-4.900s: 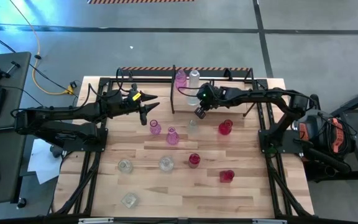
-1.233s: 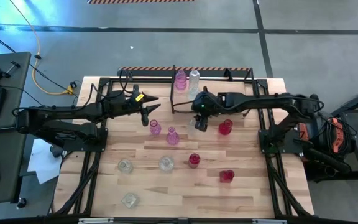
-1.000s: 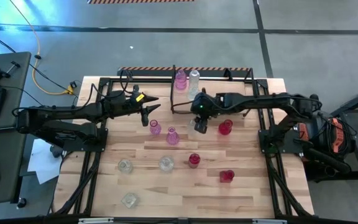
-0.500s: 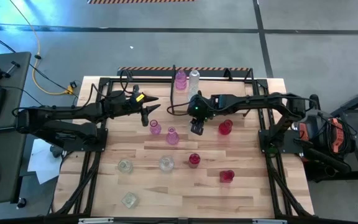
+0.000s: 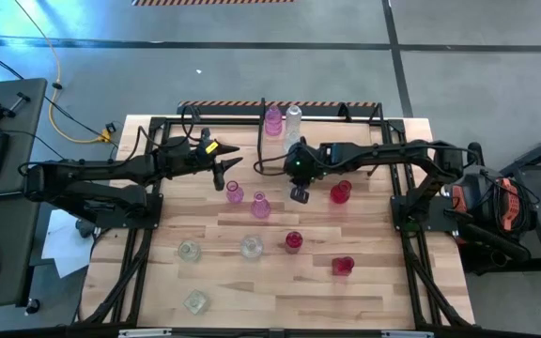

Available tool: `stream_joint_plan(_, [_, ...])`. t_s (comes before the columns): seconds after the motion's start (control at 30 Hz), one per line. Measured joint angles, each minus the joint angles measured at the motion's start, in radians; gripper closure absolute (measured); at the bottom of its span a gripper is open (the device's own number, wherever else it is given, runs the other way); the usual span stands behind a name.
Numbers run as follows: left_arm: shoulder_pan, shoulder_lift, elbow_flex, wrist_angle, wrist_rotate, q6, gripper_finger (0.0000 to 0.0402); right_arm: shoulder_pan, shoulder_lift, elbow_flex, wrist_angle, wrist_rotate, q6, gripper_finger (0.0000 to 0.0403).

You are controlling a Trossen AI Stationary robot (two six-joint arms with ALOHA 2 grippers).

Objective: Sort vases onto shelf
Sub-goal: Align the transparent vase with the other transparent vase on the shelf

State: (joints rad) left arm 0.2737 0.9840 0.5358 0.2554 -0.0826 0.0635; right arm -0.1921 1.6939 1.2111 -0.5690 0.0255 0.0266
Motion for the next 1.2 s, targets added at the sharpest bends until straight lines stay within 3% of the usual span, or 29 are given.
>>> stream_joint_plan(0.23, [0.0, 0.0, 0.0, 0.0, 0.0, 0.0, 0.0261, 0.0, -0.024, 0.001, -0.027, 0.0, -0.004, 0.0396])
stream_joint_plan(0.5, [0.0, 0.0, 0.0, 0.0, 0.0, 0.0, 0.0261, 0.0, -0.031, 0.151, -0.145, 0.11, -0.054, 0.04])
stream_joint_plan(1.0, [0.0, 0.0, 0.0, 0.0, 0.001, -0.007, 0.0261, -0.092, -0.03, 0.213, -0.216, 0.112, -0.07, 0.0402])
stream_joint_plan(1.2, [0.0, 0.0, 0.0, 0.0, 0.001, -0.007, 0.0261, -0.128, -0.03, 0.213, -0.22, 0.043, -0.069, 0.0402])
